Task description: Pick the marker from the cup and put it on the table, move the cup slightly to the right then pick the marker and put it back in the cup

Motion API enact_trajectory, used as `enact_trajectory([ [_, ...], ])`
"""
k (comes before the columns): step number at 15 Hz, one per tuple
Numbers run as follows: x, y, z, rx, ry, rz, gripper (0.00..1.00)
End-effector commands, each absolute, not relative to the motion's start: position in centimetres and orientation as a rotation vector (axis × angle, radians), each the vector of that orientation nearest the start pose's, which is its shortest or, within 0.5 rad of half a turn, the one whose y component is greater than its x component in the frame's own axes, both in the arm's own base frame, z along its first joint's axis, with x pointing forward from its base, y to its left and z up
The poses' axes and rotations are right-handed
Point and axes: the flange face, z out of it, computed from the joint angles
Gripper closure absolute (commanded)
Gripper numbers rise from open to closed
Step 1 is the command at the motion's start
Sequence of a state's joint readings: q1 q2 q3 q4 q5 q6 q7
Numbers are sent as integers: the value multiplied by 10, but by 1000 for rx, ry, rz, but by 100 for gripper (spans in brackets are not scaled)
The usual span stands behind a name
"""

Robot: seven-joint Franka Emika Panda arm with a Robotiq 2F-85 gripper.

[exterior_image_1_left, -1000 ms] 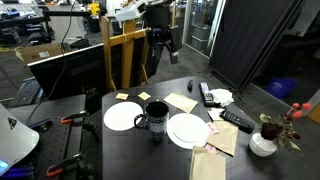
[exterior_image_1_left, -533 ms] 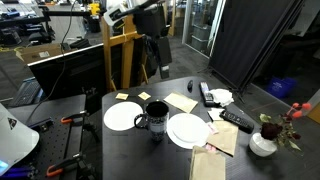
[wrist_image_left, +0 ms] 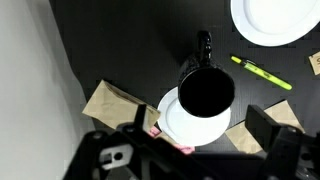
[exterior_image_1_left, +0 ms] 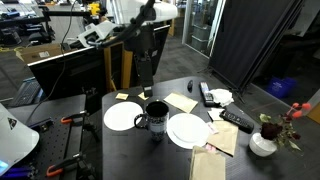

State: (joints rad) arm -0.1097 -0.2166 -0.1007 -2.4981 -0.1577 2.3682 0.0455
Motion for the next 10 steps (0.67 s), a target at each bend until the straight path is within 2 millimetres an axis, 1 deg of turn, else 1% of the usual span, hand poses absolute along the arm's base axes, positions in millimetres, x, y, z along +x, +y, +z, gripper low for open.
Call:
enact_trajectory([
  [1, 432, -106, 362, -3172, 308, -141, 0],
  [10, 434, -122, 325, -3064, 400, -157, 0],
])
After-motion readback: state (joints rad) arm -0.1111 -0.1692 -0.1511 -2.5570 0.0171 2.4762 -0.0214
